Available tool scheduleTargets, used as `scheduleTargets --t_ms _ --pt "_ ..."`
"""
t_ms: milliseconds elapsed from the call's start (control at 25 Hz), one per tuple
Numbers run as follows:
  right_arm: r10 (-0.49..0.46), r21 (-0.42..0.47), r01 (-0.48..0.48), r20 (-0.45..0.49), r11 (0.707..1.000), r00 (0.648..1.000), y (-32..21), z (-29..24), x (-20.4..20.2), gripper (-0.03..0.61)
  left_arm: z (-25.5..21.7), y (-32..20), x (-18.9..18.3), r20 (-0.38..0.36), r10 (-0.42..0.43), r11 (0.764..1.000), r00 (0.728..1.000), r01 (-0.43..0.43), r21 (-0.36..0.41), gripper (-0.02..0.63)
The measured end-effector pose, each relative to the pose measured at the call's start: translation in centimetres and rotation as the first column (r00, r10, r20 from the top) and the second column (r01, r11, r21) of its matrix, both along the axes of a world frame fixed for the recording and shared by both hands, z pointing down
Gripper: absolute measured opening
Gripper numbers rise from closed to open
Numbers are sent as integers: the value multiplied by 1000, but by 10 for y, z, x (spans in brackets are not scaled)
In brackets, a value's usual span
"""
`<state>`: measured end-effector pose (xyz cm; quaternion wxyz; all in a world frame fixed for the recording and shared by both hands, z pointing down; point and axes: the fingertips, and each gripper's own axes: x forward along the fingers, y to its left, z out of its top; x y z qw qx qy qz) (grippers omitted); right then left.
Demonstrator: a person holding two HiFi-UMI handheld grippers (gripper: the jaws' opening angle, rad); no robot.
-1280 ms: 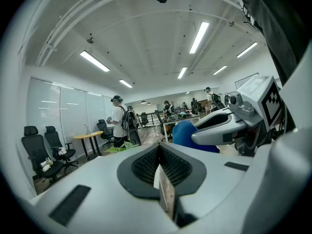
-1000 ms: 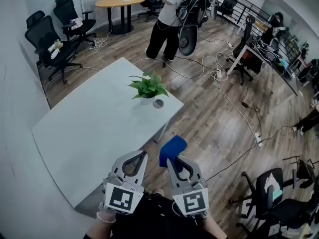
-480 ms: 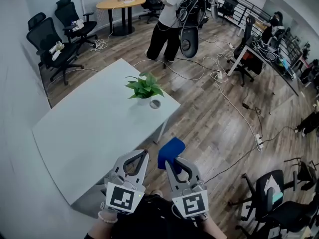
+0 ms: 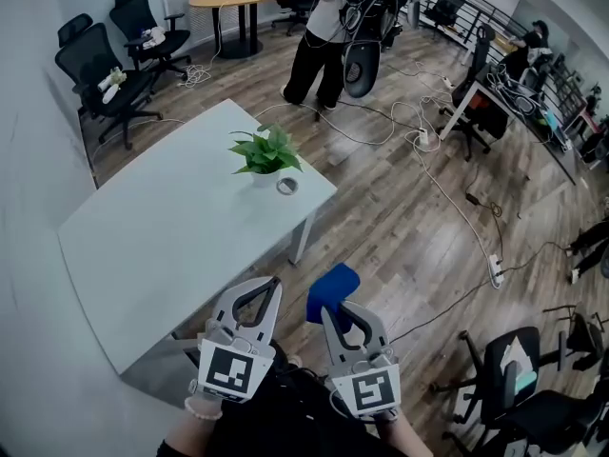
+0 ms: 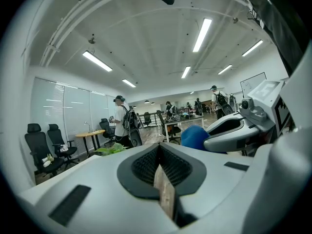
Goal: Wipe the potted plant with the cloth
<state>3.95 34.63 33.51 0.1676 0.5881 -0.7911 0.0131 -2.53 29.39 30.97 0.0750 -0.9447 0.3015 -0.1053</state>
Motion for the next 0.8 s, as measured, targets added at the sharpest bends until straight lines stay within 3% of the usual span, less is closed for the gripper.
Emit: scheduleTargets --t_ms 80,280,640,800 --pt "12 0 -12 13 1000 1000 0 3 8 75 2 0 10 11 20 1000 1000 -20 11 14" --pt "34 -3 -34 19 999 999 -16 10 24 75 8 -16 26 -12 -10 997 1000 9 -72 14" --pt "55 9 -55 -7 998 998 -89 5 52 75 4 -97 47 -5 13 1000 1000 -13 -6 14" --pt "56 19 -55 -19 998 998 -132 -3 60 75 -2 -140 52 -16 -15 999 1000 15 -36 14"
